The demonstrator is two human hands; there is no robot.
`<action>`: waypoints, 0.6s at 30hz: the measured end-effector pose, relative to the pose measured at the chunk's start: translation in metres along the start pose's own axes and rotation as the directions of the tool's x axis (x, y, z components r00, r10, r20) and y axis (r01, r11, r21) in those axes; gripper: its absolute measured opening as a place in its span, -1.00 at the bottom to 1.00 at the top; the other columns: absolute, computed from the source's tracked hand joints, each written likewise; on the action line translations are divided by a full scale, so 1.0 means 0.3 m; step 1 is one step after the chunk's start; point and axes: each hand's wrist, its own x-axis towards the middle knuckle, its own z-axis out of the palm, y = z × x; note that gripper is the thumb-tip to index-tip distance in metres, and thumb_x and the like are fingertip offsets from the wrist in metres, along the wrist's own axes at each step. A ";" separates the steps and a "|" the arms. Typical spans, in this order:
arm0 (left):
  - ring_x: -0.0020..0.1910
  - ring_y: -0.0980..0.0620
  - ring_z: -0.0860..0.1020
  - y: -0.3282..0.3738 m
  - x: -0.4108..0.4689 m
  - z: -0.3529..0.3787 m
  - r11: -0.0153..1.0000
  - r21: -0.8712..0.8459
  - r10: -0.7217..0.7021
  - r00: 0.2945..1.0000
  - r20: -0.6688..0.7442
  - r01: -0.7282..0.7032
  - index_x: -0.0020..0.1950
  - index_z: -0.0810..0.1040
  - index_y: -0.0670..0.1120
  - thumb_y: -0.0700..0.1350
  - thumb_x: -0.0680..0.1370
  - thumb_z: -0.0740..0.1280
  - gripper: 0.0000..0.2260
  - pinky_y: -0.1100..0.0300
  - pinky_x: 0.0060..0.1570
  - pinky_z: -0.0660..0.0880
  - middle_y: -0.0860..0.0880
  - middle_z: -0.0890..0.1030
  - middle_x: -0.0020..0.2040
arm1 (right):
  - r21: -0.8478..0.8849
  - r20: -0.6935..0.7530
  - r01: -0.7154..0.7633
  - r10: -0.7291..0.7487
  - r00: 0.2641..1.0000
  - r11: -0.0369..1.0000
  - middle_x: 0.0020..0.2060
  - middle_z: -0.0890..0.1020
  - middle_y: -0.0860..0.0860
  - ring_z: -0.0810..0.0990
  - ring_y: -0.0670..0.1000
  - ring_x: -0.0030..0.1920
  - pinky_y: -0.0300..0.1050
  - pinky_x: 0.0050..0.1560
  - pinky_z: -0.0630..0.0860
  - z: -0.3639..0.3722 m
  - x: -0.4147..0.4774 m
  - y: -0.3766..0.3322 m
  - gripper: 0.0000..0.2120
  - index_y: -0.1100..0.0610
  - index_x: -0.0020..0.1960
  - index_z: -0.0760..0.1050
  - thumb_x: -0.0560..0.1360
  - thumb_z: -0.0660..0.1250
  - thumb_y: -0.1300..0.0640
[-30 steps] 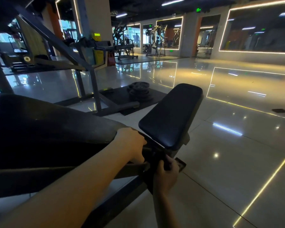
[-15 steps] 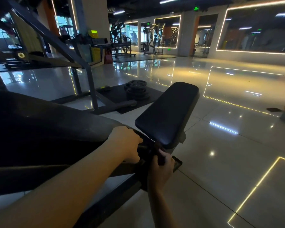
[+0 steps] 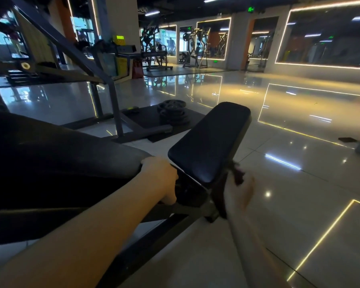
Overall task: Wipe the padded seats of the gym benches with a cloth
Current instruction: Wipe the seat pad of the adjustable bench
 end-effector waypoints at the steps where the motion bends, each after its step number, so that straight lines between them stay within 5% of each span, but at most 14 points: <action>1: 0.23 -0.09 0.47 0.001 -0.003 0.001 1.000 0.000 0.010 1.000 -0.002 -0.010 0.52 0.25 0.09 0.16 0.54 0.25 -0.44 -0.02 0.18 0.49 -0.07 0.45 0.34 | -0.043 -0.018 0.092 -0.093 0.995 0.995 0.16 0.51 0.25 0.51 0.16 0.16 -0.52 -0.02 0.27 -0.002 0.076 -0.048 -0.80 0.22 0.13 0.54 0.51 0.37 0.32; 5: 0.15 -0.05 0.49 0.002 -0.010 -0.006 1.000 0.010 0.018 1.000 -0.015 -0.018 0.48 0.29 0.09 0.15 0.55 0.22 -0.50 0.07 0.09 0.50 -0.04 0.47 0.26 | -0.167 0.074 0.403 -0.396 0.915 0.900 0.23 0.43 0.24 0.47 0.13 0.22 -0.53 0.14 0.21 0.029 0.414 -0.201 -0.68 0.22 0.27 0.52 0.52 0.34 0.31; 9: 0.01 0.01 0.48 0.023 0.004 -0.013 1.000 0.010 0.030 0.999 -0.019 -0.029 0.44 0.34 0.09 0.13 0.55 0.21 -0.55 0.11 0.04 0.50 0.00 0.50 0.13 | -0.278 0.229 0.480 -0.427 0.875 0.832 0.32 0.39 0.19 0.42 0.14 0.32 -0.29 0.26 0.25 0.067 0.624 -0.260 -0.58 0.16 0.38 0.44 0.54 0.30 0.31; 13: 0.08 -0.03 0.50 0.031 0.025 -0.018 0.999 0.011 0.038 0.999 0.004 -0.038 0.49 0.29 0.08 0.12 0.57 0.21 -0.51 0.07 0.11 0.51 -0.03 0.51 0.18 | -0.339 0.424 0.611 -0.464 0.778 0.715 0.33 0.46 0.19 0.39 0.17 0.35 -0.17 0.33 0.23 0.137 0.693 -0.211 -0.54 0.20 0.45 0.37 0.56 0.27 0.30; 15: 0.14 -0.05 0.50 0.025 0.040 -0.028 0.999 0.019 0.048 0.998 0.034 -0.048 0.52 0.26 0.09 0.14 0.56 0.22 -0.48 0.06 0.14 0.51 -0.04 0.49 0.25 | -0.368 0.545 0.693 -0.461 0.701 0.620 0.32 0.52 0.19 0.42 0.21 0.34 -0.01 0.39 0.28 0.173 0.708 -0.167 -0.55 0.24 0.43 0.42 0.54 0.27 0.29; 18: 0.17 -0.04 0.49 0.023 0.062 -0.042 0.998 0.029 0.055 0.996 0.066 -0.057 0.52 0.27 0.08 0.16 0.56 0.22 -0.47 0.06 0.15 0.50 -0.04 0.47 0.29 | -0.341 0.540 0.749 -0.533 0.651 0.568 0.20 0.62 0.18 0.52 0.26 0.22 0.11 0.34 0.36 0.205 0.694 -0.091 -0.61 0.25 0.28 0.56 0.46 0.29 0.32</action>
